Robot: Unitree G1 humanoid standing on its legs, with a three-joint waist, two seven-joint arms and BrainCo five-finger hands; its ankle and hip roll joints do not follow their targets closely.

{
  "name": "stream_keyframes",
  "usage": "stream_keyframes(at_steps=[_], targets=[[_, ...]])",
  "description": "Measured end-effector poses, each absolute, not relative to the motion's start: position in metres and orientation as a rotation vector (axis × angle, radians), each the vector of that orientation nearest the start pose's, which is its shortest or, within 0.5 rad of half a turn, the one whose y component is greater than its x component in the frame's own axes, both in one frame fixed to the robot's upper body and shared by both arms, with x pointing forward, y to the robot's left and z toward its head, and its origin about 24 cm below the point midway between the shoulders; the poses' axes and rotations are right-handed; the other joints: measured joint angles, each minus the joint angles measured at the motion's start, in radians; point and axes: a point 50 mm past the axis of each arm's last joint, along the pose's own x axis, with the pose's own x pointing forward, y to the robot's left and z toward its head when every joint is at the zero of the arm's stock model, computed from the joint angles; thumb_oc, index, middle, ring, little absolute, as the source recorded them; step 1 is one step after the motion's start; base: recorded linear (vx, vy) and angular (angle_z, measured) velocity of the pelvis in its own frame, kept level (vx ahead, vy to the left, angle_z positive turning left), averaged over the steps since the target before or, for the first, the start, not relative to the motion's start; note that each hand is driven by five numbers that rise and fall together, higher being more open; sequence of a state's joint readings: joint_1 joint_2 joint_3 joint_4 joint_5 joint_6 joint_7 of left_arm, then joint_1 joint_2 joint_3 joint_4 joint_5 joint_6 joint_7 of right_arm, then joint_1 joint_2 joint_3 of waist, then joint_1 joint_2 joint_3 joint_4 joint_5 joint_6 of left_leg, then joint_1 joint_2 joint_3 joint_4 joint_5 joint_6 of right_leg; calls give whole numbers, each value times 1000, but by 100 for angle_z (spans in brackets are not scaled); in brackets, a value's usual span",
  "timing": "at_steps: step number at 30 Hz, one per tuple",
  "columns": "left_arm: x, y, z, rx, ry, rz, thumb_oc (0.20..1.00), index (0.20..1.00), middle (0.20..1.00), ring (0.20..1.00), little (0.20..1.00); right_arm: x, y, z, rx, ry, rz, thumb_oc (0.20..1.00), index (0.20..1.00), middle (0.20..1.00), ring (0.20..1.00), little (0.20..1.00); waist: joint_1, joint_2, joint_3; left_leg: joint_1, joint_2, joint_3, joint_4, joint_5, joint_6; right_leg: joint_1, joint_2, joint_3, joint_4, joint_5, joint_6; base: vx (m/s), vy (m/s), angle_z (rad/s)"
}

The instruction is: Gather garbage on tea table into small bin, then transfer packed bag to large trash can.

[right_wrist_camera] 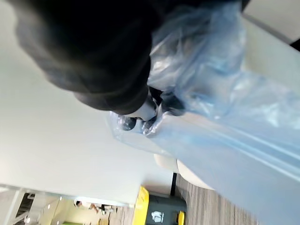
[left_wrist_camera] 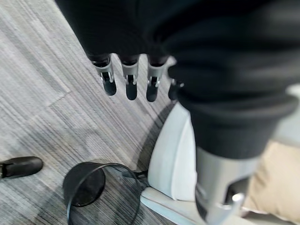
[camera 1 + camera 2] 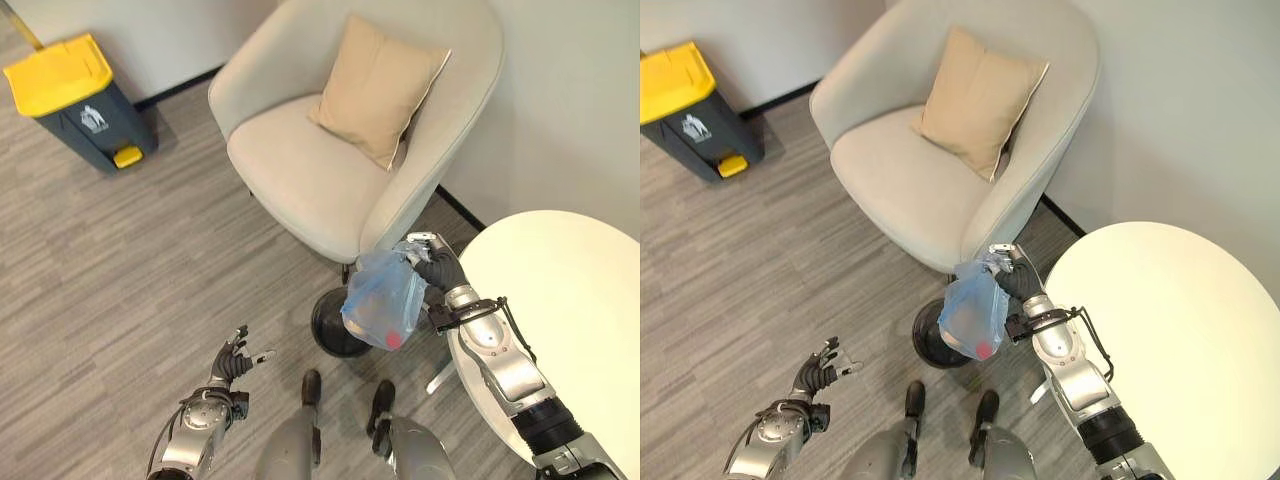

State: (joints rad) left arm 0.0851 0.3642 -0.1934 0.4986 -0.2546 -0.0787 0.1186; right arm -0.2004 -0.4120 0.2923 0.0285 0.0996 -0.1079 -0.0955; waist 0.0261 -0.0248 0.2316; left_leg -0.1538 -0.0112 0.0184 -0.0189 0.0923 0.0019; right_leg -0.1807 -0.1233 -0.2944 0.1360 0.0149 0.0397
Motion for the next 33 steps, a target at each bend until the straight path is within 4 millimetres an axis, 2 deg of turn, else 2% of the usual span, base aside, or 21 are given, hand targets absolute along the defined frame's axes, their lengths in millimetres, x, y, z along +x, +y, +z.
stream_keyframes(at_steps=[3, 5, 7, 8, 10, 11, 12, 13, 14, 16, 17, 18, 19, 20, 21, 23, 25, 27, 29, 30, 33], targets=[[178, 224, -79, 153, 571, 92, 1000, 1000, 1000, 1000, 1000, 272, -148, 71, -281, -154, 239, 200, 200, 200, 200, 200, -2, 16, -43, 92, -6, 55, -59, 6, 11, 60, 6, 56, -56, 35, 14, -63, 119, -51], [186, 221, -75, 154, 548, 69, 1000, 1000, 1000, 1000, 1000, 273, -148, 72, -288, -157, 248, 200, 200, 200, 200, 200, -7, 20, -46, 79, -12, 61, -40, 6, 11, 46, 2, 68, -35, 36, 21, -190, 2, -20], [195, 220, -69, 168, 520, 48, 1000, 1000, 1000, 1000, 1000, 274, -144, 73, -293, -161, 272, 200, 200, 200, 200, 200, -6, 24, -44, 65, -12, 57, -13, 5, 11, 15, 0, 133, 38, 10, 55, -174, -76, 14], [200, 221, -66, 189, 501, 37, 1000, 1000, 1000, 1000, 1000, 275, -143, 74, -298, -164, 283, 200, 200, 200, 200, 200, -5, 29, -41, 60, -5, 48, 1, 6, 30, 12, 1, 186, 96, -48, 79, -241, -145, 45], [204, 222, -60, 207, 477, 31, 1000, 1000, 1000, 1000, 1000, 278, -142, 79, -308, -181, 290, 200, 200, 200, 200, 200, 11, 36, -37, 37, 10, 19, 38, 7, 31, -8, 47, 297, 314, -178, 92, -178, -180, 43], [204, 224, -60, 212, 478, 32, 1000, 1000, 1000, 1000, 1000, 280, -141, 82, -309, -197, 293, 200, 200, 200, 200, 200, 24, 36, -37, 17, 17, 12, 58, 9, 28, 1, 59, 309, 353, -206, 97, -155, -218, 16], [203, 225, -60, 215, 480, 34, 1000, 1000, 1000, 1000, 1000, 282, -140, 86, -311, -209, 295, 200, 200, 200, 200, 200, 34, 36, -36, 5, 20, 10, 61, 14, 20, 10, 66, 330, 338, -221, 90, -188, -226, 8], [199, 226, -61, 221, 489, 33, 1000, 1000, 1000, 1000, 1000, 285, -137, 91, -315, -230, 298, 200, 200, 200, 200, 200, 49, 34, -36, -21, 22, -1, 64, 31, -1, 48, 82, 343, 234, -255, 53, -217, -222, 22], [198, 219, -63, 199, 487, 23, 1000, 1000, 1000, 1000, 1000, 287, -140, 94, -333, -240, 296, 200, 200, 200, 200, 200, 50, 76, -20, -41, 61, -30, 55, 60, -29, 72, 127, 320, 156, -214, 2, -265, -262, 20], [195, 217, -62, 195, 482, 18, 1000, 1000, 1000, 1000, 1000, 286, -141, 94, -350, -238, 301, 200, 200, 200, 200, 200, 72, 111, -23, -91, 113, -76, 19, 86, -77, 42, 205, 297, 138, -172, -43, -259, -213, 47], [197, 217, -61, 200, 475, 13, 1000, 1000, 1000, 1000, 1000, 286, -142, 94, -352, -238, 291, 200, 200, 200, 200, 200, 66, 111, -22, -125, 131, -94, 10, 71, -91, 12, 231, 293, 138, -167, -72, -270, -100, 95], [204, 214, -56, 202, 450, -1, 1000, 1000, 1000, 1000, 1000, 286, -143, 94, -355, -239, 284, 200, 200, 200, 200, 200, 70, 97, -15, -162, 140, -94, 11, 0, -138, -22, 231, 275, 135, -150, -104, -296, -67, 95], [208, 208, -53, 206, 434, -28, 1000, 1000, 1000, 1000, 1000, 287, -142, 95, -366, -243, 291, 200, 200, 200, 200, 200, 79, 79, 1, -180, 134, -81, 8, -52, -153, -45, 217, 254, 127, -117, -148, -394, -58, 82], [210, 202, -53, 207, 432, -50, 1000, 1000, 1000, 1000, 1000, 289, -140, 97, -385, -249, 306, 200, 200, 200, 200, 200, 72, 76, 11, -192, 115, -40, 24, -56, -139, -60, 192, 219, 119, -96, -162, -357, -61, 74], [214, 197, -51, 211, 421, -76, 1000, 1000, 1000, 1000, 1000, 290, -140, 98, -390, -252, 306, 200, 200, 200, 200, 200, 60, 72, 12, -191, 94, -1, 49, -63, -128, -74, 165, 189, 108, -56, -163, -268, -49, 80], [226, 191, -39, 213, 360, -106, 1000, 1000, 1000, 1000, 1000, 291, -137, 100, -407, -263, 319, 200, 200, 200, 200, 200, 26, 54, 21, -196, 65, 72, 185, -91, -118, -60, 130, 150, 46, -19, -161, -129, -17, 92], [241, 184, -19, 233, 263, -146, 1000, 1000, 1000, 1000, 1000, 294, -133, 108, -405, -290, 327, 200, 200, 200, 200, 200, -5, 26, 34, -95, 61, 71, 223, -137, -111, -45, 102, 130, -13, 23, -155, -94, 2, 72], [259, 167, 2, 256, 166, -220, 1000, 1000, 1000, 1000, 1000, 298, -131, 117, -390, -318, 333, 200, 200, 200, 200, 200, -33, 21, 37, 77, 60, 44, 126, -147, -110, -31, 102, 123, -64, 59, -111, -25, 59, 35], [267, 156, 17, 259, 96, -259, 1000, 1000, 1000, 1000, 1000, 298, -131, 117, -361, -312, 340, 200, 200, 200, 200, 200, -53, 24, 36, 113, 56, 48, 47, -139, -97, -27, 108, 100, -89, 87, -92, -16, 52, 21], [267, 153, 24, 261, 62, -273, 1000, 1000, 1000, 1000, 1000, 298, -131, 117, -353, -308, 344, 200, 200, 200, 200, 200, -50, 22, 37, 124, 59, 49, 12, -120, -52, -28, 114, 98, -99, 100, -84, -51, 39, 10], [271, 147, 36, 296, 1, -297, 1000, 1000, 1000, 1000, 1000, 295, -127, 111, -297, -284, 359, 200, 200, 200, 200, 200, -48, -6, 37, 118, 29, 46, -7, -95, -19, -30, 91, 110, -139, 136, -43, -10, 60, 8]])
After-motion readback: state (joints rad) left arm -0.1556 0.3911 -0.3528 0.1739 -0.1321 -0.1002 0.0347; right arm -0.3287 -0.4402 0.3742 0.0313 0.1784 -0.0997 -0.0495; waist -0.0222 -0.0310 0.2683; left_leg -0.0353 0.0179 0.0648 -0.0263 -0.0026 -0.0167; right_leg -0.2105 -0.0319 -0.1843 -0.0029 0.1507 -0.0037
